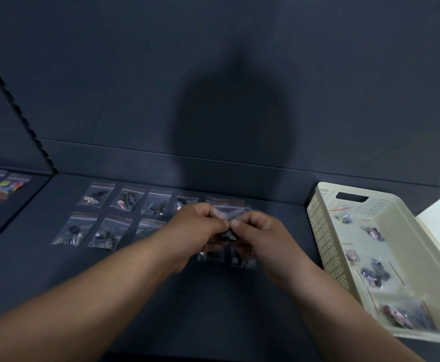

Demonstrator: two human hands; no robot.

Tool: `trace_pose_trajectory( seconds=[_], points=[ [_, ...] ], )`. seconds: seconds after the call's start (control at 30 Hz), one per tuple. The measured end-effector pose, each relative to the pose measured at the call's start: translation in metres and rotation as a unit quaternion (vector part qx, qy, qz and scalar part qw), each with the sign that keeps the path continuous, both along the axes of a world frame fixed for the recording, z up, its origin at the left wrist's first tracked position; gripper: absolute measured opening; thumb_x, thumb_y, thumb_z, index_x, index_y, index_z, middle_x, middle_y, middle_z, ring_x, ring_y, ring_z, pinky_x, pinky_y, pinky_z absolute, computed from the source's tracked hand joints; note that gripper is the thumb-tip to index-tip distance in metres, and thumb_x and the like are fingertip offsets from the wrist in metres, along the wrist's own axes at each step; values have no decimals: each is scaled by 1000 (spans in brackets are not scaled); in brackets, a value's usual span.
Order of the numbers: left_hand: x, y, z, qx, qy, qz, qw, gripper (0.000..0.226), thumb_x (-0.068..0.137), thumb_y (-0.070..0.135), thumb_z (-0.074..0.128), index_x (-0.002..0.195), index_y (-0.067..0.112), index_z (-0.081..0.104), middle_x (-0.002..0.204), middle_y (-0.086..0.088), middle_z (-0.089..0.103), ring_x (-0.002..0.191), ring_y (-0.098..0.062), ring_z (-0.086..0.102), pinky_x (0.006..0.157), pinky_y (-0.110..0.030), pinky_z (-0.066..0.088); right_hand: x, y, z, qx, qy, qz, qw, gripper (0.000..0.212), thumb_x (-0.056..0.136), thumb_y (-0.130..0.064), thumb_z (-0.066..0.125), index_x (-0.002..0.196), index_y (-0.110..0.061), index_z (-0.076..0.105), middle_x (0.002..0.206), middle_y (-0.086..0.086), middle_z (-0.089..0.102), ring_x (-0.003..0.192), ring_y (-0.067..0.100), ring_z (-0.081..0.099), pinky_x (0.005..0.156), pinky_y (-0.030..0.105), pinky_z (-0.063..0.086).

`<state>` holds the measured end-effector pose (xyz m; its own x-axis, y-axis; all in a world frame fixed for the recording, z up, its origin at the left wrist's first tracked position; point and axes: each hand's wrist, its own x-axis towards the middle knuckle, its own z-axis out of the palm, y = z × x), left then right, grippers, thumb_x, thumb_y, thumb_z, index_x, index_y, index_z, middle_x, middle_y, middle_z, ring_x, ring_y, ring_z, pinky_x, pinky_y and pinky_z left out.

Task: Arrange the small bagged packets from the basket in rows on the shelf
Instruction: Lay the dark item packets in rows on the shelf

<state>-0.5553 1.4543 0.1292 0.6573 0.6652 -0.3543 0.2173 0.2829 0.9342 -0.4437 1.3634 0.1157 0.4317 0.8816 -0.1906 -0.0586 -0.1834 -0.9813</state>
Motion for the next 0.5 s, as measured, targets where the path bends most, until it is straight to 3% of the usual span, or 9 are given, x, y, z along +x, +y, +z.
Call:
trace_pose_trajectory(
  seconds=[0.1, 0.17, 0.23, 0.3, 0.4, 0.5],
  points=[
    [-4, 1, 2, -7, 3, 4, 1000, 16, 87, 1, 60, 78, 13, 56, 73, -5, 62, 63, -14, 62, 58, -23, 54, 2, 2, 1, 7, -12, -6, 1000, 21, 92, -10, 55, 72, -12, 63, 62, 1, 59, 58, 14, 52, 51, 22, 43],
    [-7, 4, 2, -5, 10, 29, 1000, 17, 87, 0, 59, 76, 13, 56, 72, -5, 61, 61, -14, 60, 61, -27, 52, 13, 4, -4, -6, -128, -37, 991, 21, 94, -12, 52, 80, -12, 67, 74, -1, 63, 70, 13, 57, 64, 23, 46],
    [-11, 9, 3, -1, 15, 68, 998, 20, 88, -1, 59, 73, 13, 55, 72, -6, 60, 61, -15, 58, 61, -27, 52, 28, 5, -12, -54, -376, -22, 925, 20, 95, -12, 48, 100, -14, 68, 99, 0, 67, 93, 14, 60, 82, 24, 45],
    [-15, 13, 4, -1, 14, 109, 994, 22, 88, -2, 58, 72, 14, 54, 68, -4, 60, 59, -14, 58, 59, -27, 52, 36, 3, -20, -95, -513, 81, 849, 31, 96, -14, 45, 123, -17, 59, 132, 3, 54, 122, 18, 49, 100, 28, 39],
    [-24, 15, 5, -6, 11, 143, 990, 22, 88, -1, 58, 74, 15, 56, 62, 1, 63, 51, -9, 61, 52, -22, 54, 37, 4, -30, -161, -546, 188, 800, 46, 100, -30, 36, 144, -16, 33, 156, 1, 22, 142, 19, 24, 114, 29, 22],
    [-31, 13, 4, -3, 19, 152, 988, 19, 88, 1, 59, 77, 16, 57, 71, -1, 64, 61, -12, 62, 57, -22, 54, 40, 9, -37, -198, -567, 213, 771, 56, 100, -43, 28, 149, -17, 21, 159, 1, 11, 145, 17, 14, 117, 34, 16]
  ],
)
